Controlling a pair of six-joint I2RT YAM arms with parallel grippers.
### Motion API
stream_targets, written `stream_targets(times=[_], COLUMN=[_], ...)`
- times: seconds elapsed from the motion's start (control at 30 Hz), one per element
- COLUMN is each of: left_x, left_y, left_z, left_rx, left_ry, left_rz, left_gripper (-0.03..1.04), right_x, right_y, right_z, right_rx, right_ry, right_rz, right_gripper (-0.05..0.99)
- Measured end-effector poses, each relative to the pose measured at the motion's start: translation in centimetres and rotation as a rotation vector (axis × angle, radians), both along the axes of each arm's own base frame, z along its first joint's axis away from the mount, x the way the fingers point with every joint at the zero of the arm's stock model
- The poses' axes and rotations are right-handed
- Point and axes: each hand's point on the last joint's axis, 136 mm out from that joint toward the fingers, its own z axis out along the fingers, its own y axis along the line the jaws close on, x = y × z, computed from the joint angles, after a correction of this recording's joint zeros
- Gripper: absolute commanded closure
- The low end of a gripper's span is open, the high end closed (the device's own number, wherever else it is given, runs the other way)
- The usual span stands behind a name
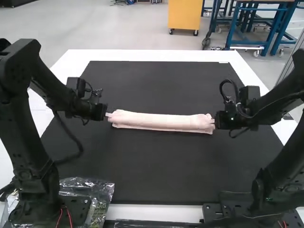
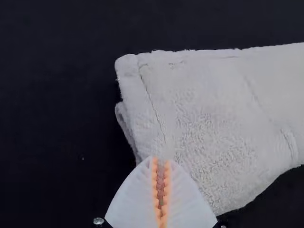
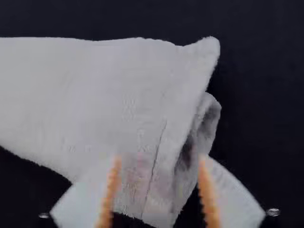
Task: Fold the towel.
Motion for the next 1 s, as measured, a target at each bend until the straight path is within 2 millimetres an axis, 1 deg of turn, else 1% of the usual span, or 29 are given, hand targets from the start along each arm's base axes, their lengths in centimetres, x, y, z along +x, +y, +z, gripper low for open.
stream_targets(times=[0.03,0.07,0.1,0.2,0.33,0.43,0.5,0.67,0.8,0.9,1.0], left_x=[0.0,-0.1,-0.2,-0.1,0.2,0.7,1.1,1.7,1.9,2.1,2.1], left_y=[0.2,0.5,0.8,1.9,4.2,5.9,6.4,6.4,6.3,6.3,6.3], left_z=[-0.1,-0.3,-0.4,-0.5,-0.2,0.3,0.8,1.9,3.6,4.8,5.2], left_rx=[0.005,0.007,0.007,0.000,-0.033,-0.062,-0.078,-0.102,-0.108,-0.106,-0.105], left_ry=[-0.015,-0.025,-0.026,-0.023,-0.023,-0.028,-0.035,-0.054,-0.092,-0.123,-0.132], left_rz=[0.011,0.023,0.037,0.078,0.146,0.199,0.217,0.217,0.213,0.210,0.209], left_gripper=[0.36,0.13,0.03,0.03,0.04,0.04,0.04,0.04,0.04,0.04,0.04], right_x=[0.0,0.0,0.1,0.4,1.3,1.9,2.0,2.0,1.8,1.8,1.9], right_y=[-0.1,-0.1,-0.2,-0.2,-0.2,-0.2,-0.2,0.2,0.6,1.0,1.4], right_z=[-0.1,-0.1,0.0,0.2,1.1,1.6,1.7,0.7,-0.4,-0.8,-1.0], right_rx=[-0.003,-0.006,-0.007,-0.008,-0.006,-0.004,-0.004,-0.008,-0.008,-0.010,-0.013], right_ry=[-0.002,-0.003,-0.009,-0.018,-0.042,-0.060,-0.065,-0.046,-0.026,-0.023,-0.030], right_rz=[-0.003,-0.005,-0.006,-0.009,-0.012,-0.013,-0.013,-0.006,0.005,0.014,0.024], right_gripper=[0.05,0.03,0.03,0.03,0.03,0.03,0.03,0.03,0.03,0.03,0.03])
